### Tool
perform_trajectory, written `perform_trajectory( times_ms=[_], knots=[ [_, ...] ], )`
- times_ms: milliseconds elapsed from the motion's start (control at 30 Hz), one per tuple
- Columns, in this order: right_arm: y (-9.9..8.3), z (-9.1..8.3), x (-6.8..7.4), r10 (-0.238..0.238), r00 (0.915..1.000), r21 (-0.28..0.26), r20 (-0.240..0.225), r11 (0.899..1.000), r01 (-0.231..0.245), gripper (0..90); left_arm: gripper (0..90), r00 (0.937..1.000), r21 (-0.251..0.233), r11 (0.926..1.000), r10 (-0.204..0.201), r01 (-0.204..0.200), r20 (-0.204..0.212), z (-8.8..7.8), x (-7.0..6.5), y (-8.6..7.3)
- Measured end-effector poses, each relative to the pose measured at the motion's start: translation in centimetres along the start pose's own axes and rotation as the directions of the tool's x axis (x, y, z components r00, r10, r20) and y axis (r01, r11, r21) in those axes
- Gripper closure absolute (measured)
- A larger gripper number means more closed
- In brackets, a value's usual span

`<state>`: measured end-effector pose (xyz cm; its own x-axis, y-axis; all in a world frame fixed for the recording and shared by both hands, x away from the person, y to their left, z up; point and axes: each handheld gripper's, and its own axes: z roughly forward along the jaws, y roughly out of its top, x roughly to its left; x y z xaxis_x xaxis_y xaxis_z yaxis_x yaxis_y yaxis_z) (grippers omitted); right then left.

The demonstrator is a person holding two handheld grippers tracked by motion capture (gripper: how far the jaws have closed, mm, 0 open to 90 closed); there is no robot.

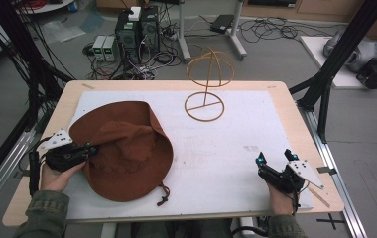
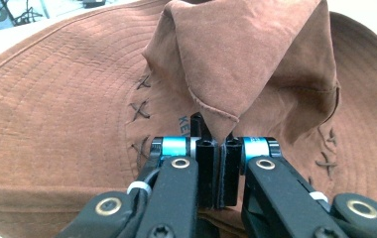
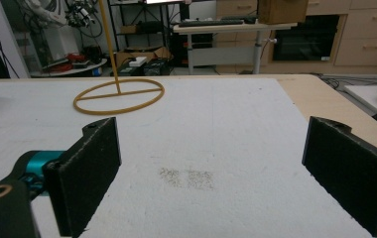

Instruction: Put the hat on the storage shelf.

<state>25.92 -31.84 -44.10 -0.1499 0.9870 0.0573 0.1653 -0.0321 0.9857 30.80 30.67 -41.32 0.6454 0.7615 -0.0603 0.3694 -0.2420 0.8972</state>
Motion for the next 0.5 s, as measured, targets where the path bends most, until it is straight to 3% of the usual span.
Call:
perform_trajectory(
  times_ms=[133,200,300,433,500],
  knots=[
    [0.0,0.0,0.1,0.004,1.0,0.003,0.0,1.0,-0.004,7.3,88.9,0.9995,-0.054,0.9981,-0.03,0.03,0.012,-0.3,-0.1,0.1],
    [0.0,0.0,0.1,0.006,1.0,0.007,-0.002,1.0,-0.006,7.4,88.9,0.998,-0.108,0.9923,-0.058,0.06,0.027,-0.4,-0.2,0.4],
    [0.0,0.0,0.1,0.005,1.0,0.006,-0.002,1.0,-0.005,7.4,88.9,0.9958,-0.139,0.9862,-0.085,0.089,0.034,-0.4,-0.2,0.5],
    [0.0,0.0,0.1,0.008,1.0,0.004,-0.003,1.0,-0.008,7.4,88.9,0.9887,-0.211,0.9667,-0.133,0.145,0.069,-0.7,-0.2,0.8],
    [0.0,0.0,0.0,0.001,1.0,0.0,-0.002,1.0,-0.001,7.4,88.8,0.9845,-0.254,0.9518,-0.158,0.172,0.076,-0.9,-0.3,1.0]
  ],
)
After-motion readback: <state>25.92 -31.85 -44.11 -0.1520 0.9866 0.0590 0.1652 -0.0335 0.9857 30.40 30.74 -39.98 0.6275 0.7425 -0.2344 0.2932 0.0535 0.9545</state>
